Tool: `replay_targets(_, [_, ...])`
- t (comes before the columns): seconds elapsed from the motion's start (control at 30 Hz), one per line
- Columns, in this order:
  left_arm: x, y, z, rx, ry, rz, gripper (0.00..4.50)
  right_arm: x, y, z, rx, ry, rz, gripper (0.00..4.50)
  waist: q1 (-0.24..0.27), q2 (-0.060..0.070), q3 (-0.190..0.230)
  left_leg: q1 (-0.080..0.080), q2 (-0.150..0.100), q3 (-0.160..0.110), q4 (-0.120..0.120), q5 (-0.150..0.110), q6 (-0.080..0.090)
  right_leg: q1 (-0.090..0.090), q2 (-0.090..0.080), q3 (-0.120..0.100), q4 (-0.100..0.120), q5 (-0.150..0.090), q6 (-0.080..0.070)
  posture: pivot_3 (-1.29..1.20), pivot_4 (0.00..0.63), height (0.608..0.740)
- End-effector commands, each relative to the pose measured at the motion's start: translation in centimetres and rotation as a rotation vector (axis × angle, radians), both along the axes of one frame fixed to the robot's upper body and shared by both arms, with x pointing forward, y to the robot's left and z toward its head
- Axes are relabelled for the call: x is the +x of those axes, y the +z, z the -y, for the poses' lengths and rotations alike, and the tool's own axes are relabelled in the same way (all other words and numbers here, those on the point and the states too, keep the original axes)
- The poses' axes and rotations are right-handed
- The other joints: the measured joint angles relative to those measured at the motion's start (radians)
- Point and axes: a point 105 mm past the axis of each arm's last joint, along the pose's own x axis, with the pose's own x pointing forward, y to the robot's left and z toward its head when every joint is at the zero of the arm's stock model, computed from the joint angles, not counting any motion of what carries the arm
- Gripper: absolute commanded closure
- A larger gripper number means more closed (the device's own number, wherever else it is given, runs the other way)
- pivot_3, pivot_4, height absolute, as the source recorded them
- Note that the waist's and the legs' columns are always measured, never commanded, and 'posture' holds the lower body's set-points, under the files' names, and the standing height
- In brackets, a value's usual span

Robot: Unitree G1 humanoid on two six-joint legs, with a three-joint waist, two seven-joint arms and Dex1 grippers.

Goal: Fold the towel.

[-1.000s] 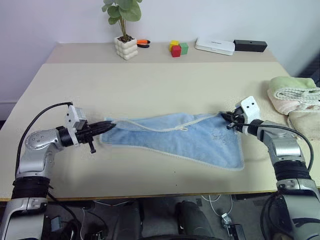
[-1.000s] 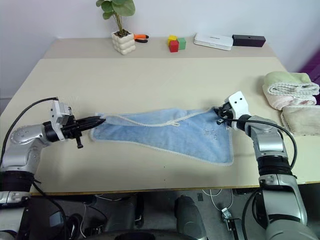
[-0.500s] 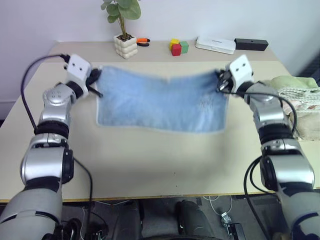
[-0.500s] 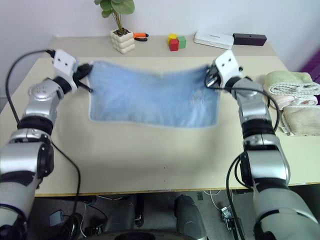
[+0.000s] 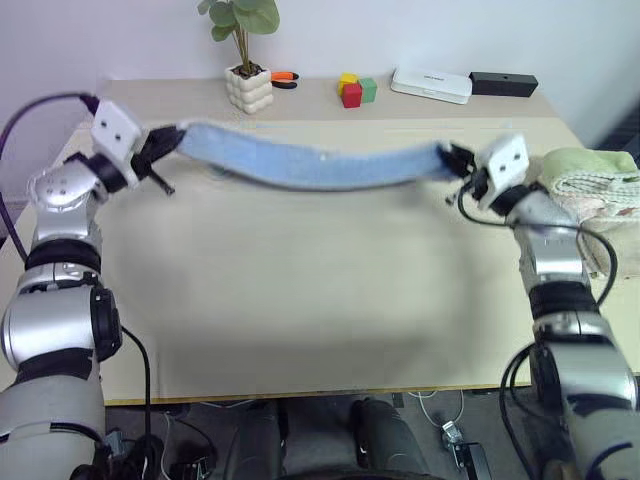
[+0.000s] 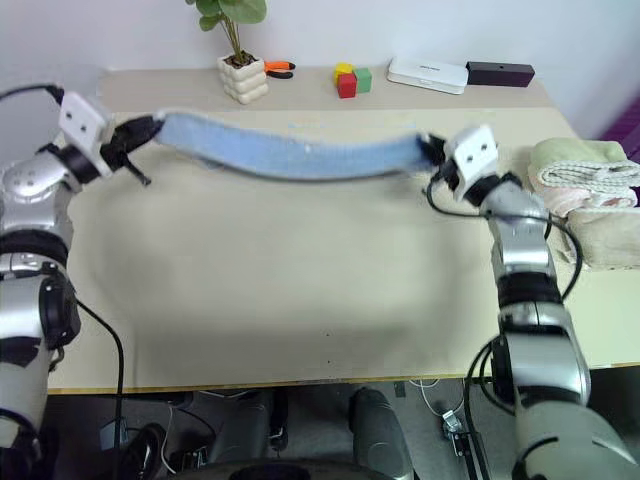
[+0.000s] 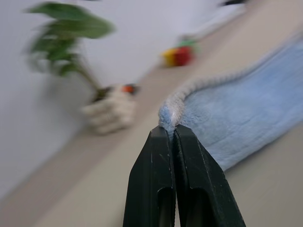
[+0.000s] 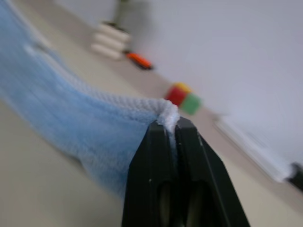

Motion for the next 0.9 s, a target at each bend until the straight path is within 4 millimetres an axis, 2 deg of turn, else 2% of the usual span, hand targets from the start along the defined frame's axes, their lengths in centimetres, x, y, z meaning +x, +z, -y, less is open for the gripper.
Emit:
replay_targets(0.03, [-2.8,-1.3,-0.4,0.063,-0.157,-0.036,4.50,-3.0,0.8,-0.1,-0.031,0.101,0.016,4.41,0.001,0.000,0.000,0.000,0.000,0.000,0.001,0.000,0.000,0.000,0.000,0.000,0.001,0.000,0.000,0.00,0.150,0.735])
replay_targets(0.13, [-4.8,-3.2,-0.8,0.102,-0.246,-0.117,4.50,-5.1,-0.5,0.5,-0.044,0.149,-0.068,4.41,0.002,0.000,0.000,0.001,0.000,0.000,0.002,0.000,0.000,0.001,0.000,0.000,0.002,0.000,0.000,0.00,0.150,0.735])
replay_targets(0.43, [-8.8,-5.2,-4.0,0.111,-0.249,-0.274,4.50,-9.8,-2.6,2.5,-0.105,0.228,-0.238,4.41,0.007,0.000,0.000,0.002,0.000,-0.002,0.004,-0.003,0.005,0.002,0.000,0.000,0.006,0.000,0.000,0.00,0.150,0.735])
replay_targets(0.5, [-9.6,-5.7,-4.7,0.110,-0.236,-0.305,4.50,-10.3,-2.5,3.0,-0.101,0.233,-0.256,4.41,0.007,0.000,0.000,0.003,0.000,-0.002,0.004,-0.003,0.005,0.002,0.000,0.000,0.006,0.000,0.000,0.00,0.150,0.735])
replay_targets(0.67, [-11.6,-6.3,-5.3,0.086,-0.237,-0.359,4.50,-12.3,-3.3,3.6,-0.077,0.283,-0.357,4.41,0.009,0.000,0.000,0.004,0.001,-0.002,0.005,-0.003,0.005,0.002,0.000,0.000,0.008,0.000,-0.001,0.00,0.150,0.735])
replay_targets(0.8, [-11.0,-6.2,-4.6,0.013,-0.229,-0.324,4.50,-10.9,-2.8,4.1,-0.049,0.217,-0.305,4.41,0.012,0.000,-0.001,0.005,0.001,-0.002,0.007,-0.003,0.005,0.004,0.000,0.000,0.009,0.000,-0.001,0.00,0.150,0.735])
replay_targets(0.9, [-9.1,-5.8,-3.6,-0.040,-0.199,-0.271,4.50,-8.7,-2.4,4.0,-0.053,0.146,-0.232,4.41,0.012,0.000,-0.001,0.007,0.001,-0.002,0.008,-0.003,0.006,0.007,0.000,0.000,0.010,0.000,-0.001,0.00,0.150,0.735])
